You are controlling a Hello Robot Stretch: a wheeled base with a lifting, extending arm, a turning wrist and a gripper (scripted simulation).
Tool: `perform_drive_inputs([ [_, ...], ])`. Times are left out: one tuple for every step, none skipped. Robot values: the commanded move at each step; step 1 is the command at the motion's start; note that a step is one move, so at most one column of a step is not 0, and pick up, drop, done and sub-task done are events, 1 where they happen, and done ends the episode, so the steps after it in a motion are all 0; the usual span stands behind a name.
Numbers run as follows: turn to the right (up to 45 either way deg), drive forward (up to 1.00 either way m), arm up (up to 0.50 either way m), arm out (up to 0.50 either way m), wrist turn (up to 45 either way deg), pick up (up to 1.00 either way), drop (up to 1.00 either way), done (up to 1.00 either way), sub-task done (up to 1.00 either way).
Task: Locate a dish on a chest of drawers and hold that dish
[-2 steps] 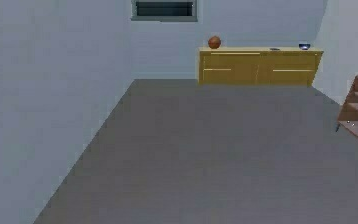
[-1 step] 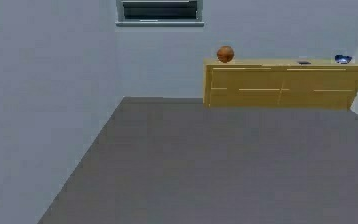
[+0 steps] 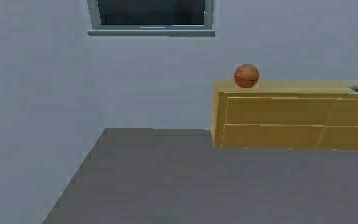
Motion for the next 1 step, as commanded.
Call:
perform_drive_inputs([
  [0.0, 1.00, 0.00, 0.00, 0.0, 0.00, 0.00, 0.00, 0.00],
])
